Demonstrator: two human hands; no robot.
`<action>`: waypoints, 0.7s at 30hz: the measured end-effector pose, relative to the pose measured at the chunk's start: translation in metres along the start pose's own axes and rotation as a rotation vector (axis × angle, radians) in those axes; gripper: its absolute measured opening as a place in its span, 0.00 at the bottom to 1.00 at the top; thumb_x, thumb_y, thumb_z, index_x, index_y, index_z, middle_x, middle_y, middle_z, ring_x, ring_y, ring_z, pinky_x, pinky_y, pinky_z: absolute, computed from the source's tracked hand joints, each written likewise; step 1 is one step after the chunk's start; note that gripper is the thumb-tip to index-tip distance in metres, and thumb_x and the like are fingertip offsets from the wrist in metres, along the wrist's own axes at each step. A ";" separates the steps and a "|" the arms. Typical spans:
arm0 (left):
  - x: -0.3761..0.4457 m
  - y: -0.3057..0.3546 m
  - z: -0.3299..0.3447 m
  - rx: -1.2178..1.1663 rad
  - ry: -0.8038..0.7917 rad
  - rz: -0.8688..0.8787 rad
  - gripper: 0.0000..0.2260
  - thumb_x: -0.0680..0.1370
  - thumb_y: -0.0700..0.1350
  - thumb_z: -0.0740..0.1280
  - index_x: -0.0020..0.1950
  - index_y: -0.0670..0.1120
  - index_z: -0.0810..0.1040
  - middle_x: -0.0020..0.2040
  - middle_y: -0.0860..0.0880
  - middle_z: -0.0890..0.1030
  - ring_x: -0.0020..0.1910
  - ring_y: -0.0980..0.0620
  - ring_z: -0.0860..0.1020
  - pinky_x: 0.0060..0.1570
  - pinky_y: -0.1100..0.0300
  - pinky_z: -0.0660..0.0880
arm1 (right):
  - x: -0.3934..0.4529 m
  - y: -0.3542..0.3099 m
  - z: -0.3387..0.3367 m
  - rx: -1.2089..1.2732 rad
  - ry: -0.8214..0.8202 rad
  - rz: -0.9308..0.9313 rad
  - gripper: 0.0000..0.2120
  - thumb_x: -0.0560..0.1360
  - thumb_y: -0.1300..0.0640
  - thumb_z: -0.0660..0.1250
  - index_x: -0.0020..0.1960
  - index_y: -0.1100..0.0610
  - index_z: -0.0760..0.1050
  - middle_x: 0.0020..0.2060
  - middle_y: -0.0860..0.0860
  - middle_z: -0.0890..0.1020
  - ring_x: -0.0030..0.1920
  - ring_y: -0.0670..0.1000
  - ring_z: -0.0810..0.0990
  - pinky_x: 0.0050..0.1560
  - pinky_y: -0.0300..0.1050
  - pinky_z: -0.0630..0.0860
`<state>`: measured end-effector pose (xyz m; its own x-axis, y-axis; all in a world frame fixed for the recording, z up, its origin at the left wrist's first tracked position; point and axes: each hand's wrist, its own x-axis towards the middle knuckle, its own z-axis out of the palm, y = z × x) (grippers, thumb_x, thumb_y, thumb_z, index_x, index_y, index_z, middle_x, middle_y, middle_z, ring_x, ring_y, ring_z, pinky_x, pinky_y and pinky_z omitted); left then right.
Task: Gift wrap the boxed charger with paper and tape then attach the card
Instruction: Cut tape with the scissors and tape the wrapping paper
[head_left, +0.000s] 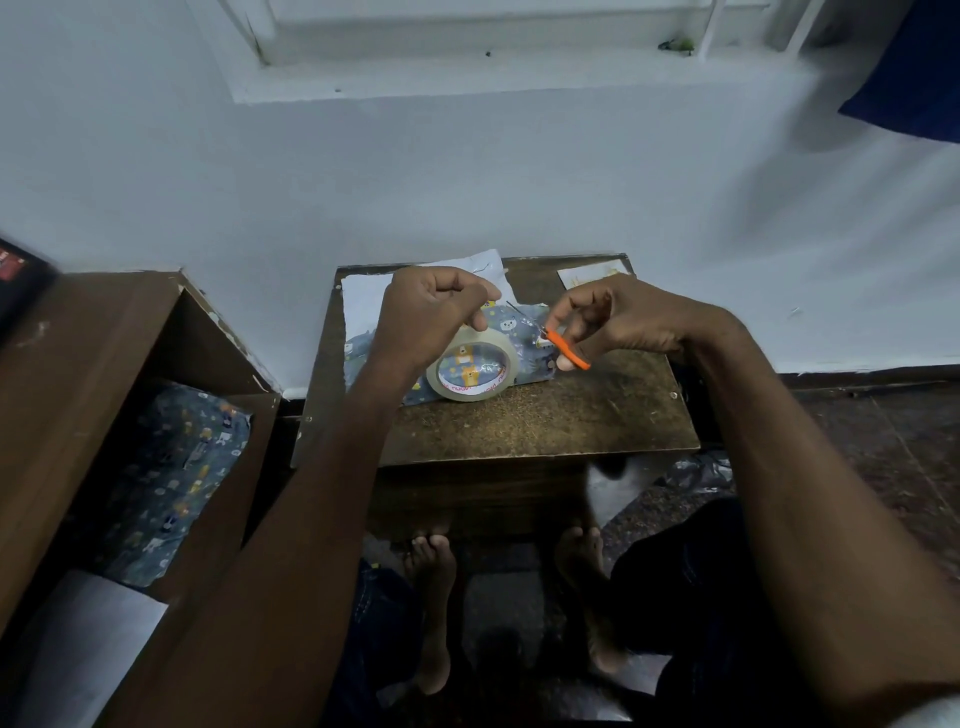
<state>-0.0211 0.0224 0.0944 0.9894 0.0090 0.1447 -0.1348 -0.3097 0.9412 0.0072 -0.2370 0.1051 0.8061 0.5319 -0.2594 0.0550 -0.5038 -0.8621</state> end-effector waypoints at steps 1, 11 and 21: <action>0.000 0.000 0.000 -0.001 -0.004 -0.001 0.07 0.80 0.44 0.72 0.46 0.47 0.90 0.32 0.46 0.85 0.33 0.58 0.81 0.45 0.62 0.76 | 0.000 -0.001 0.000 0.001 0.006 -0.008 0.17 0.68 0.67 0.81 0.56 0.60 0.83 0.44 0.61 0.88 0.46 0.55 0.87 0.53 0.49 0.81; 0.000 -0.001 0.000 0.029 -0.111 0.069 0.09 0.82 0.42 0.68 0.49 0.48 0.88 0.34 0.45 0.84 0.38 0.48 0.80 0.49 0.48 0.80 | -0.004 -0.003 -0.001 0.102 0.021 -0.006 0.15 0.70 0.68 0.79 0.56 0.58 0.84 0.46 0.62 0.87 0.45 0.52 0.84 0.53 0.52 0.78; -0.002 0.000 0.004 0.005 -0.184 0.082 0.08 0.83 0.37 0.68 0.50 0.41 0.88 0.34 0.43 0.83 0.36 0.50 0.81 0.52 0.51 0.82 | 0.000 -0.004 0.000 0.150 0.024 -0.037 0.16 0.70 0.68 0.79 0.56 0.58 0.84 0.48 0.66 0.86 0.48 0.56 0.84 0.56 0.56 0.78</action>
<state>-0.0232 0.0190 0.0929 0.9682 -0.1904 0.1621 -0.2156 -0.3073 0.9269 0.0066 -0.2352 0.1086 0.8188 0.5314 -0.2171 -0.0021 -0.3755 -0.9268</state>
